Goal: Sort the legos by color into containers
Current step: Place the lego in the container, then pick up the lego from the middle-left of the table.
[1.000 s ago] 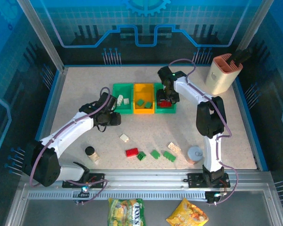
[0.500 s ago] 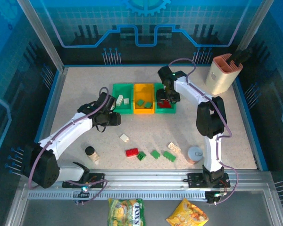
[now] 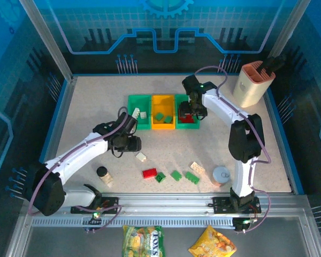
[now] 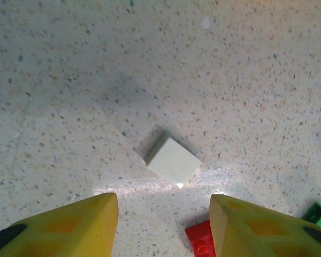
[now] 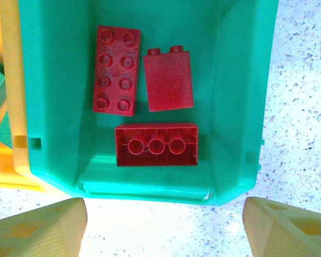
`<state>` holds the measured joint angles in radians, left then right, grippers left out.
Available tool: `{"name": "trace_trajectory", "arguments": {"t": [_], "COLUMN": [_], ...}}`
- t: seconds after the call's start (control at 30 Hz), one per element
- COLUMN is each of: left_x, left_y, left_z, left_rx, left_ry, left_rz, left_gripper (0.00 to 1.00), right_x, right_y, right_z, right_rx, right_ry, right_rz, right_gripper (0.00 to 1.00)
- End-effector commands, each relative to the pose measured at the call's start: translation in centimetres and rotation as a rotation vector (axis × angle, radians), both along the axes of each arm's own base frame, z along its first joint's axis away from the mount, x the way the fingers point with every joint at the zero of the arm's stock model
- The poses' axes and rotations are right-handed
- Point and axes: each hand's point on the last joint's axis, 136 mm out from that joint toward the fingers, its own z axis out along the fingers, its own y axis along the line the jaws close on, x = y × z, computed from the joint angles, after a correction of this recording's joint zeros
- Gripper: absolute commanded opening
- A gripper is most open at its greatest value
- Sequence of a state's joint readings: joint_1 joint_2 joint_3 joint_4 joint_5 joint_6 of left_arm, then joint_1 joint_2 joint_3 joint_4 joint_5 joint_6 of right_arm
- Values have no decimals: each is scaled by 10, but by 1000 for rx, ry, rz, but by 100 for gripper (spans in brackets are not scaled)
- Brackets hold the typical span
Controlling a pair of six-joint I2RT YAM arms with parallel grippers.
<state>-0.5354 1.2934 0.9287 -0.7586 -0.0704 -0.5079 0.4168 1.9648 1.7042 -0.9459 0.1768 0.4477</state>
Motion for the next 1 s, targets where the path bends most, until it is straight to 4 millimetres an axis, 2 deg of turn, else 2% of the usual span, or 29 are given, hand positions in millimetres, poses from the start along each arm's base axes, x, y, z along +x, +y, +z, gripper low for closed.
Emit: {"name": "trace_trajectory", "arguments": {"t": [0.0,0.3,0.53,0.77,0.97], "left_x": [-19,-40,-59,-66,-68], "left_y": [-4,-23,-32,-38,-53], "left_z": [-3,-12,-26,-42,-51], "left_rx": [-7,3,32,88,100], "left_ry": [40,67,100,150,176], "left_rz": [21,56,112,206,220], "left_gripper": [52,58,60,68,72], "right_x": [-1,-3,-4,-2,0], "right_y": [-8,-9,-10,-10,-13], "right_z": [9,1,-3,-4,-1], "right_rx": [22,49,63,82,87], "right_ry": [-23,-11,-6,-5,-8], "right_rz": [-12,1,10,18,28], "right_gripper": [77,77,77,77,77]}}
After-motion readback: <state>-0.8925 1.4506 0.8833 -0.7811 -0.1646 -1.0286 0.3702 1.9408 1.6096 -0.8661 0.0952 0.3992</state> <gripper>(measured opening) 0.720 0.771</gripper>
